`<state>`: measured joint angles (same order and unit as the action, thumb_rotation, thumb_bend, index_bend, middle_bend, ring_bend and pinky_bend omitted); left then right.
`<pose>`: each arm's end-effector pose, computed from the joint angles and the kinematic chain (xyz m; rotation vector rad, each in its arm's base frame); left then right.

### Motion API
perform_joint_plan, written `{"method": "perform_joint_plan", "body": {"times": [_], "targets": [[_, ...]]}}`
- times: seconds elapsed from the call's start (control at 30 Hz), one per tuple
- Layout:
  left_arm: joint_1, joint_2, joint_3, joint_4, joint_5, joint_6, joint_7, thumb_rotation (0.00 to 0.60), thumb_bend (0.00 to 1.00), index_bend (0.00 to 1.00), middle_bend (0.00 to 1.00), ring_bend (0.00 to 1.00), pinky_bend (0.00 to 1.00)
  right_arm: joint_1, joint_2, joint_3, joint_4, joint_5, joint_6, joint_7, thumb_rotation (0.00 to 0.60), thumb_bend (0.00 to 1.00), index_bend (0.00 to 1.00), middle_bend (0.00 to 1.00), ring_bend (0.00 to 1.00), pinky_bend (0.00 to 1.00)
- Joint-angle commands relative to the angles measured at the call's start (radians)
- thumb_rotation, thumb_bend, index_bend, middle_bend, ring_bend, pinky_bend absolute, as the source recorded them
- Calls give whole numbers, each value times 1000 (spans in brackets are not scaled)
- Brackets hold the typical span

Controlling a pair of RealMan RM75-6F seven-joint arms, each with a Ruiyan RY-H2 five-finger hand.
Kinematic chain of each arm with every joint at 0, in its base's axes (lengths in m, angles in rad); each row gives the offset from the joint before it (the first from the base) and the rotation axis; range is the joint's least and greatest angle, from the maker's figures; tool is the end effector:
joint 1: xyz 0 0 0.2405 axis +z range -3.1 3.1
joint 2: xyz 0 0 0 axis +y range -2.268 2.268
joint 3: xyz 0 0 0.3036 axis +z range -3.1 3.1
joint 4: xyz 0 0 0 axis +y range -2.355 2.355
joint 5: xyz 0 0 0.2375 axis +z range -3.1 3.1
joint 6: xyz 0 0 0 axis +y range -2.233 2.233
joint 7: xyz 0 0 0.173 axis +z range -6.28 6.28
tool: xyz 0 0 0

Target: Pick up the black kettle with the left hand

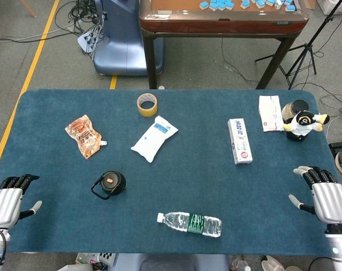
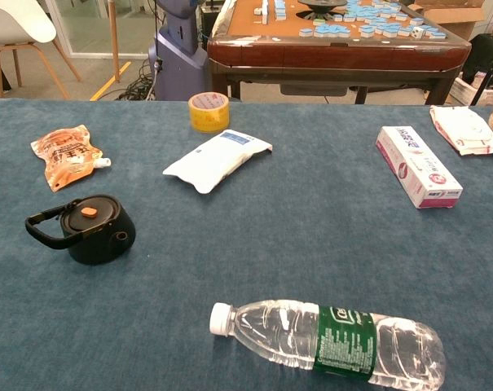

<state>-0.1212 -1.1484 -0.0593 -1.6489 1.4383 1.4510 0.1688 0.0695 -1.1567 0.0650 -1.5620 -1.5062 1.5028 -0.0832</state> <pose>-0.3559 0.2300 0.1392 -1.4089 -0.8516 -0.8124 -0.3717 -0.2144 0.1507 1.3891 -0.8147 0.8470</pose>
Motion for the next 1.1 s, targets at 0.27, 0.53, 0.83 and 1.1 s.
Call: {"method": "perform_joint_plan", "body": {"times": [0.27, 0.53, 0.83, 1.1], "targets": [[-25, 0, 4, 30, 60, -7, -58, 600, 202, 278, 256, 258, 169, 1, 1, 11, 7, -6, 17, 11, 600, 185, 295, 284, 200, 220], [-91, -4, -6, 76, 170, -15, -184, 600, 202, 370, 312, 262, 167, 3, 16, 47, -13, 2, 55, -17, 600, 184, 295, 283, 200, 220], [-189, 37, 17, 36, 248, -127, -218, 600, 202, 377, 333, 279, 166, 10, 52, 81, -68, 61, 43, -74, 600, 185, 295, 283, 193, 220], [-252, 49, 32, 3, 295, -195, -218, 600, 202, 367, 333, 284, 160, 25, 76, 103, -101, 93, 23, -92, 600, 185, 295, 283, 184, 217]]}}
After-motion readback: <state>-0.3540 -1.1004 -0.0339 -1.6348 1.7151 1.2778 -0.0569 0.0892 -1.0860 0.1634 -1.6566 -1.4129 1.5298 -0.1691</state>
